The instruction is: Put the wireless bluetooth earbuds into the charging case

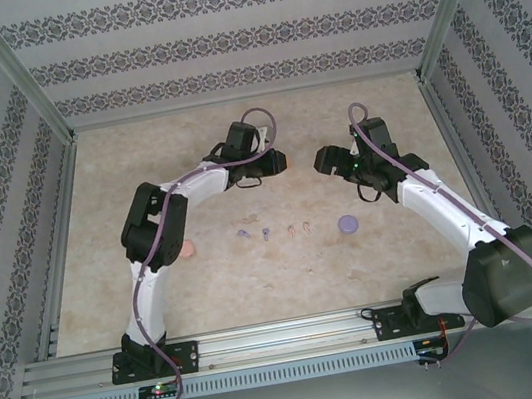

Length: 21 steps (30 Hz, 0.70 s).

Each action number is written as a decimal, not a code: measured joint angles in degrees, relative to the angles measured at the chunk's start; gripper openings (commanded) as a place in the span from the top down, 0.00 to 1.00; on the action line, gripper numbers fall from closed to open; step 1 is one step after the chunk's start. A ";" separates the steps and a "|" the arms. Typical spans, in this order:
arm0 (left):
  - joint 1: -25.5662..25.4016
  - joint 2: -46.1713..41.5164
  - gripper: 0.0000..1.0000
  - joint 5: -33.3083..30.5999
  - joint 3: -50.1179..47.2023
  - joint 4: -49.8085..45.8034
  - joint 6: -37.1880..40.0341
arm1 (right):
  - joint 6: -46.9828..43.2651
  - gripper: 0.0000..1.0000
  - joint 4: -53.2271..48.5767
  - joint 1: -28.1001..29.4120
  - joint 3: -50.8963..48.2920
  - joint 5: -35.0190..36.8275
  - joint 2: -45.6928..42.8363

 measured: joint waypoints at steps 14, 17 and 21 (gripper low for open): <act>0.00 5.05 0.51 -0.83 6.84 -6.80 -11.89 | -1.95 0.02 -1.73 0.02 0.02 5.95 -0.22; 0.00 5.05 0.43 -2.38 7.87 -9.27 -11.76 | -2.23 0.02 -3.67 0.02 0.20 10.10 -0.76; 0.07 5.05 0.41 -4.33 7.98 -12.22 -10.69 | -2.97 0.02 -5.99 0.00 1.44 14.29 -1.09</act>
